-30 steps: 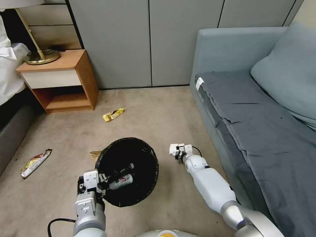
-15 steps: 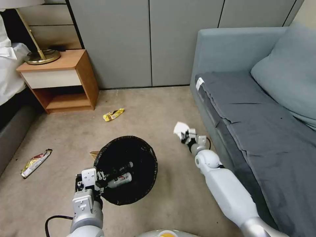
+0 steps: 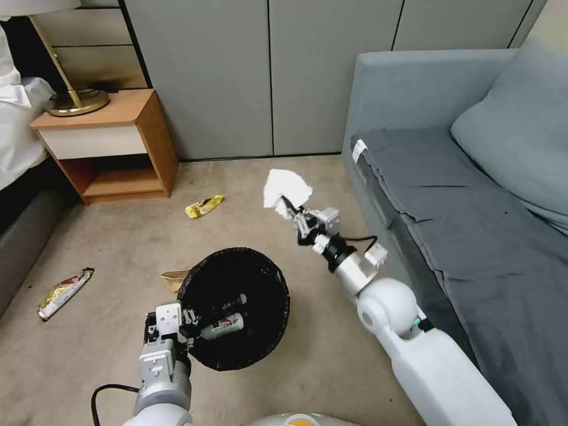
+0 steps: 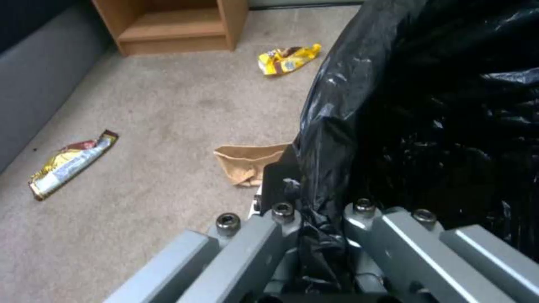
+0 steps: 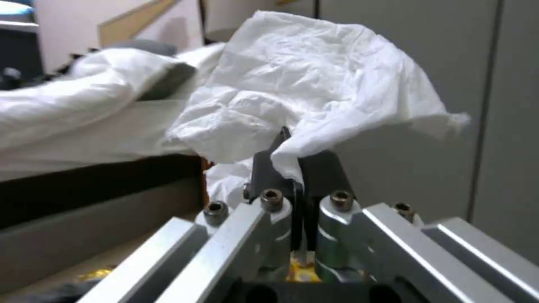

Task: Pick up the trash bin, then pick up the garbage from the floor and place it into the trash bin.

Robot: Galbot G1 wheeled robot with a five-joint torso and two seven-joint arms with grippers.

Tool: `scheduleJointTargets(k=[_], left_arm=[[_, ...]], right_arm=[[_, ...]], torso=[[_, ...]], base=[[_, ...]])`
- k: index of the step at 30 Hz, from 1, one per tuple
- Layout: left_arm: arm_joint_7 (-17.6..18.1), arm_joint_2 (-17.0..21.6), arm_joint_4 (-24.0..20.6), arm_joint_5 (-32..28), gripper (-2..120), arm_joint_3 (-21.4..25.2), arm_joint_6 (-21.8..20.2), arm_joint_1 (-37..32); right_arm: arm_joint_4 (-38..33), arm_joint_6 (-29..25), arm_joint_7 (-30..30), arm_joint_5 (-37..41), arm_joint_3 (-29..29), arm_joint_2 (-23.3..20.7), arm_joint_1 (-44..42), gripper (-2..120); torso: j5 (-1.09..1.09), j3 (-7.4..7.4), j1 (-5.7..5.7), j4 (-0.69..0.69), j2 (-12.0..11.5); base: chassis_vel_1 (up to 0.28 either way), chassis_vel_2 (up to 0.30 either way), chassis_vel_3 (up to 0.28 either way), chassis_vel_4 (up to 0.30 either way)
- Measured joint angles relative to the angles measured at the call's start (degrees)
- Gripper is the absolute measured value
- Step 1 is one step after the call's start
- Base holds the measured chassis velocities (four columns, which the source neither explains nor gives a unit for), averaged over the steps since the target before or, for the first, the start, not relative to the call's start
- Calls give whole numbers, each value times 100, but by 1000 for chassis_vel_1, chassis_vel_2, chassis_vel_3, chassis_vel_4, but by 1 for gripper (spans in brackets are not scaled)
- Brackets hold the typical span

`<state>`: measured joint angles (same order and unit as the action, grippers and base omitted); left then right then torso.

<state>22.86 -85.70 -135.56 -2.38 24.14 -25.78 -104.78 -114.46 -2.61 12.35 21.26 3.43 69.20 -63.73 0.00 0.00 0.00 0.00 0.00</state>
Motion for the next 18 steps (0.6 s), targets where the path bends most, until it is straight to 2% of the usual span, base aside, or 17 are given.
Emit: scheduleJointTargets(k=[9,18], left_arm=[[-11,-40,48,45,0,-64,-2,14],[-19,-93,80,86,0,-81,21,30]], right_arm=[[-655,-279,197,-542,-447,-192,-575,0],[-481,-502,382,-1025,-947,-426,-993,0]], torso=[[0,0,0,0,0],[0,0,0,0,0]], base=[[0,0,0,0],[0,0,0,0]])
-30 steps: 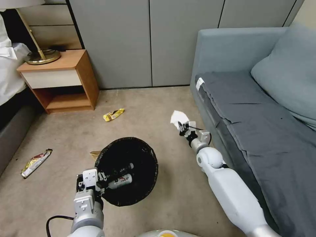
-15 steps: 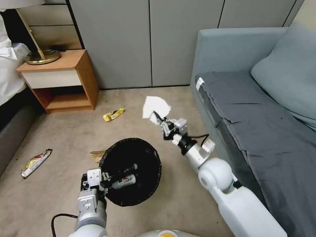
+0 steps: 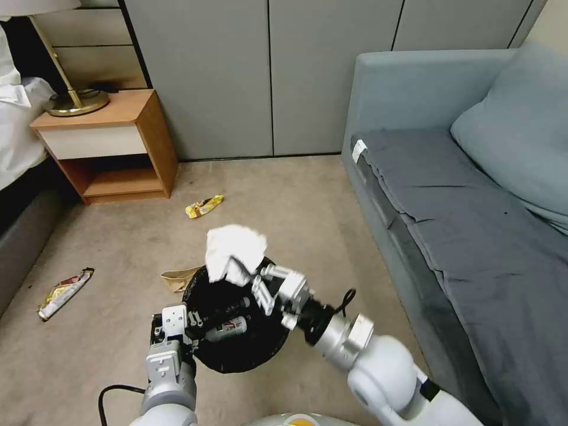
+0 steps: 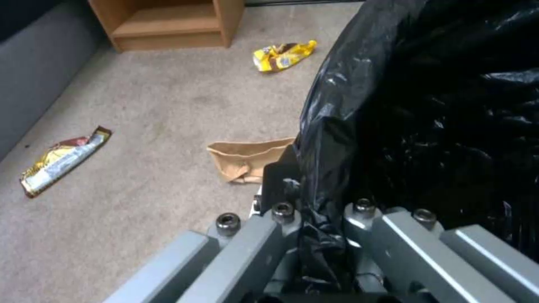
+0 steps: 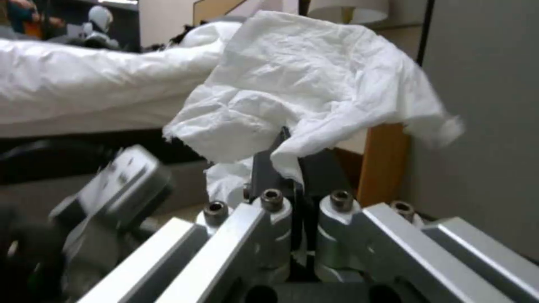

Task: Pick up the trash bin, then pick up the garbage from the floor and place it into the trash bin.

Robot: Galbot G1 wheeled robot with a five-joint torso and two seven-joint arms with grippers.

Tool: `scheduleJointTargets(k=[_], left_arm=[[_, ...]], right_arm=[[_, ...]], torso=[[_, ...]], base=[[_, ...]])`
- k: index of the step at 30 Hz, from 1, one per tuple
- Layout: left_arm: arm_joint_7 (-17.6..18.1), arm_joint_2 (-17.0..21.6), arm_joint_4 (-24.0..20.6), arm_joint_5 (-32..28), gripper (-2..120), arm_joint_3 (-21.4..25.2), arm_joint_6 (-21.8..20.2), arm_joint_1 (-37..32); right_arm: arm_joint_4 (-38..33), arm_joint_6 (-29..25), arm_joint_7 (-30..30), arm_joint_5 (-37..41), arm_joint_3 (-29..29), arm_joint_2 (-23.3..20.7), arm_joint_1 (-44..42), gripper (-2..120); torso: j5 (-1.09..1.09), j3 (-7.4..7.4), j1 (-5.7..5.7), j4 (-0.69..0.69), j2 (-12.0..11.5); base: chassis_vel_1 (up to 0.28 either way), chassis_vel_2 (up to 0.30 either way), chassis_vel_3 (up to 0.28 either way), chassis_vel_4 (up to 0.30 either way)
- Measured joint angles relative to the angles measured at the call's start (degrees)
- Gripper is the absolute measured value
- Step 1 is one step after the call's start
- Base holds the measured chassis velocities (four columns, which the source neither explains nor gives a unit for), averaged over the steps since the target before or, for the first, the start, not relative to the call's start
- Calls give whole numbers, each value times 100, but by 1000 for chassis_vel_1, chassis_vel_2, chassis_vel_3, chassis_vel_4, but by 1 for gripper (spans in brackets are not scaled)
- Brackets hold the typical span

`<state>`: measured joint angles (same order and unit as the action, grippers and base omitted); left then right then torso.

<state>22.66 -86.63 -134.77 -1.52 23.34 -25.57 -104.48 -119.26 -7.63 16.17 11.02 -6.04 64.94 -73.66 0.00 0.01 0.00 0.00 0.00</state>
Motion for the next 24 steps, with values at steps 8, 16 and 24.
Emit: scheduleJointTargets(k=[8,16,24], left_arm=[[0,-1,-3,-5,0,12,6,18],[-2,-18,-23,-13,0,9,7,41],[-2,-24,-126,-6,0,-17,0,-18]], right_arm=[[175,-123,87,-200,-83,-77,-247,0],[301,-237,198,-327,-2,-178,-451,0],[669,-246,194,-288,-32,-243,-363,10]], torso=[[0,0,0,0,0],[0,-1,0,0,0],[0,0,0,0,0]], base=[[0,0,0,0],[0,0,0,0],[0,0,0,0]])
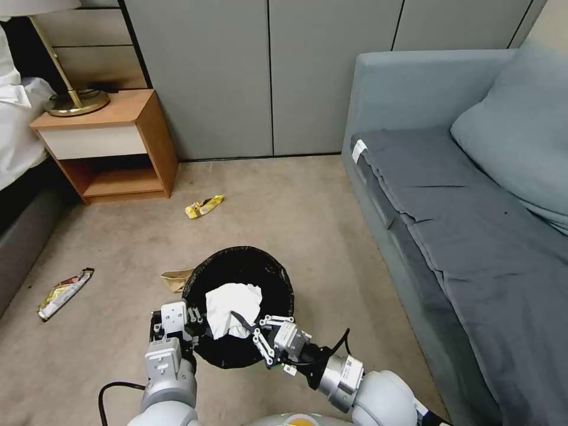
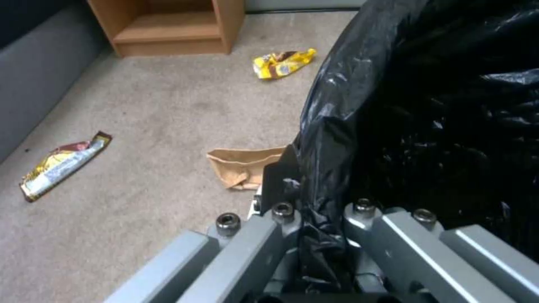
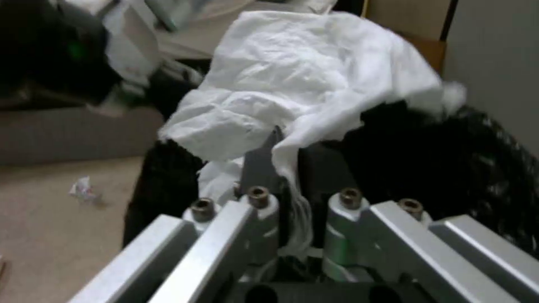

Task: Pick up the trash bin, then pick up the garbage from the floor and place it into the trash bin.

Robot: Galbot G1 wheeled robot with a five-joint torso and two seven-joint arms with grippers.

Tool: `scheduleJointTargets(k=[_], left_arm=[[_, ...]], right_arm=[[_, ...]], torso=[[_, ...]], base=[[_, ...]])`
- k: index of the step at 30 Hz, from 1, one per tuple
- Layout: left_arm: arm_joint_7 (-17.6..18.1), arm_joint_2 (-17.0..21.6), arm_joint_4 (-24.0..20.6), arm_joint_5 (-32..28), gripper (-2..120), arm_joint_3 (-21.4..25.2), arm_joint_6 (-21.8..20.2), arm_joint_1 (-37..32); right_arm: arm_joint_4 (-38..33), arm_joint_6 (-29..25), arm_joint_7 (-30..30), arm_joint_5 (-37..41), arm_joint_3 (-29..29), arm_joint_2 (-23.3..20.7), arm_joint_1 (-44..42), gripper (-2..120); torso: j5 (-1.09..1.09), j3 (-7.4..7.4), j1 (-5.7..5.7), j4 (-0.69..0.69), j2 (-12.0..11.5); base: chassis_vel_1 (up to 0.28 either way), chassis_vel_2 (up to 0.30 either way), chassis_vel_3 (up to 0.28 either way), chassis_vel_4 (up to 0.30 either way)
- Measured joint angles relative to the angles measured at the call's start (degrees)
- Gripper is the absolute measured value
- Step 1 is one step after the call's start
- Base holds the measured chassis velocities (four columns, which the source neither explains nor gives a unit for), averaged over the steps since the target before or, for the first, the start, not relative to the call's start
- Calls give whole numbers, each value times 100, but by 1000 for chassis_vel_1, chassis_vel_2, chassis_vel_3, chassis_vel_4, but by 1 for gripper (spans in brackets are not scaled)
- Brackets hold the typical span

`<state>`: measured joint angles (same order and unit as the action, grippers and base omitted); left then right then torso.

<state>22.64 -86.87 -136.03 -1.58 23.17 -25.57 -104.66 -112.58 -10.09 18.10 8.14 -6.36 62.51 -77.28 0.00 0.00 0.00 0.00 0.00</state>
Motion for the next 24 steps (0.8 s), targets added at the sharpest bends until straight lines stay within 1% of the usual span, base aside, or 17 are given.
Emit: scheduleJointTargets(k=[2,3,4,6,7,9,10,12,13,14,16,18,19,20,22,23,24], left_arm=[[-2,-10,-42,14,0,-31,-6,-25],[-4,-12,-61,20,0,-34,-7,-35],[-4,-12,-61,20,0,-34,-7,-35],[-3,-13,-76,28,0,-34,-8,-48],[-3,-13,-84,30,0,-37,-8,-54],[-2,-13,-87,31,0,-40,-8,-55],[-2,-19,-98,39,0,-54,-10,-55],[-1,-29,-100,53,0,-83,-11,-47],[-1,-29,-100,53,0,-83,-11,-47],[-1,-33,-100,58,0,-92,-11,-44],[-1,-44,-98,76,0,-125,-11,-39],[-1,-44,-97,78,0,-128,-11,-39],[-1,-44,-93,81,0,-132,-11,-40],[-1,-44,-93,81,0,-132,-11,-40],[-1,-40,-92,83,0,-132,-11,-40],[-1,-40,-92,83,0,-132,-11,-40],[-1,-37,-92,83,0,-132,-11,-40]], right_arm=[[123,34,-89,65,-44,-25,45,19],[161,79,-148,127,-77,-54,62,25],[161,79,-148,127,-77,-54,62,25],[174,202,-253,291,-139,-125,89,33],[126,399,-405,488,-203,-189,105,39],[85,498,-479,582,-233,-212,110,41],[-54,824,-720,932,-327,-271,135,48],[-263,1336,-1161,1460,-457,-331,222,59],[-263,1336,-1161,1460,-457,-331,222,59],[-305,1451,-1281,1573,-489,-336,260,62],[-393,1782,-1722,1891,-599,-317,389,74],[-407,1841,-1801,1931,-614,-308,409,76],[-440,2022,-2020,2040,-668,-275,454,84],[-440,2022,-2020,2040,-668,-275,454,84],[-458,2116,-2125,2096,-703,-244,479,92],[-458,2116,-2125,2096,-703,-244,479,92],[-470,2166,-2173,2134,-729,-220,500,96]], torso=[[0,0,0,0,0],[0,0,0,0,0],[0,0,0,0,0],[0,0,0,0,0],[0,0,0,0,0],[0,0,0,0,0],[0,0,0,0,0],[-1,0,0,0,0],[-1,0,0,0,0],[-1,0,0,-1,0],[-1,0,0,0,0],[0,0,0,0,0],[0,0,0,0,0],[0,0,0,0,0],[0,0,0,0,0],[0,0,0,0,0],[0,0,0,0,0]], base=[[0,0,0,0],[0,0,0,0],[0,0,0,0],[0,0,0,0],[0,0,0,0],[0,0,0,0],[0,0,0,0],[0,0,0,0],[0,0,0,0],[0,0,0,0],[0,0,0,0],[0,0,0,0],[0,0,0,0],[0,0,0,0],[0,0,0,0],[0,0,0,0],[0,0,0,0]])
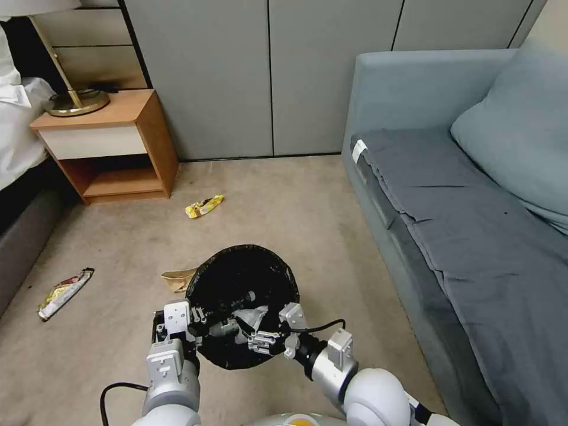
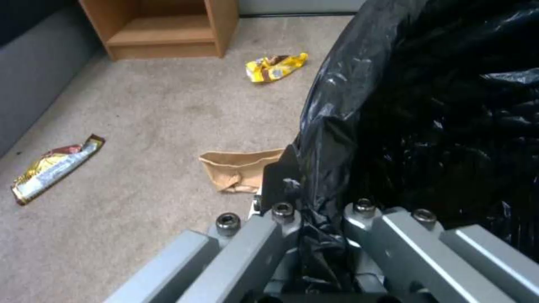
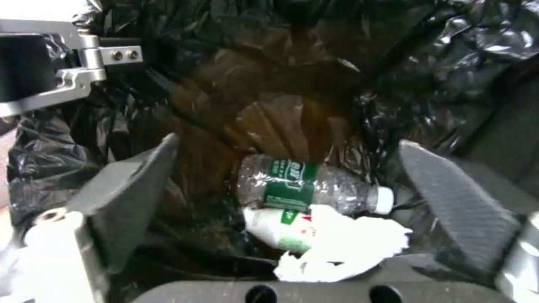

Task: Pick up the trash bin, then pick up the garbage from the floor and place it into the trash bin.

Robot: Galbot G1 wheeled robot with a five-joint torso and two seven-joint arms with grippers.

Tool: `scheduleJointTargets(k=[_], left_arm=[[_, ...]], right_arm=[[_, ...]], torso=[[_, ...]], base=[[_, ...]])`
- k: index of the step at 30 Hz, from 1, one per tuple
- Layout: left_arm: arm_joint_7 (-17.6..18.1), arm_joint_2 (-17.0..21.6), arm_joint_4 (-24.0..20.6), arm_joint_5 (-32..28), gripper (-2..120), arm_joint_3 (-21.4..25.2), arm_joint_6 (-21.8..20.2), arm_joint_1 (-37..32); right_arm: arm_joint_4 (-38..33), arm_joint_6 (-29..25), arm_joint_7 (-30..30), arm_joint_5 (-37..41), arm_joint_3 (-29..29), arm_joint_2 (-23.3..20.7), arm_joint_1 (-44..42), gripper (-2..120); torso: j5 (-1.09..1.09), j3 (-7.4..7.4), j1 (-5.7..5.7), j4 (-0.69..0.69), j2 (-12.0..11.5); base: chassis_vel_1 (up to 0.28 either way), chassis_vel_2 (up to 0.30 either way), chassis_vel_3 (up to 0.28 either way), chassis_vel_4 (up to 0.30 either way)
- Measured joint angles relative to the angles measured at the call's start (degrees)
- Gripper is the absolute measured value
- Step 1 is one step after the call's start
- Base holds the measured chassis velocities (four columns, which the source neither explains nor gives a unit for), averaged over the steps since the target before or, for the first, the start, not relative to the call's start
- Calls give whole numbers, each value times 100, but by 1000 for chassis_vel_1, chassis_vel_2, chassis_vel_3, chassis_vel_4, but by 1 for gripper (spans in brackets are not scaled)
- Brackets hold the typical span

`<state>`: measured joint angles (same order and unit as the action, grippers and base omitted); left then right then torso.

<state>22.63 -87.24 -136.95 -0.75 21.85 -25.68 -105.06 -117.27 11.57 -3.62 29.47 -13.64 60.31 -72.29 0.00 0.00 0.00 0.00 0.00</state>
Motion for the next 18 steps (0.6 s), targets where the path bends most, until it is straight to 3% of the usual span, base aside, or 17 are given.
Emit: scheduleJointTargets(k=[9,18], left_arm=[[0,17,-15,10,0,-4,2,-37],[1,33,30,11,0,36,9,-1]], right_arm=[[-230,309,-387,406,-62,155,170,100],[-530,206,-338,217,35,128,17,100]], torso=[[0,0,0,0,0],[0,0,0,0,0]], base=[[0,0,0,0],[0,0,0,0]])
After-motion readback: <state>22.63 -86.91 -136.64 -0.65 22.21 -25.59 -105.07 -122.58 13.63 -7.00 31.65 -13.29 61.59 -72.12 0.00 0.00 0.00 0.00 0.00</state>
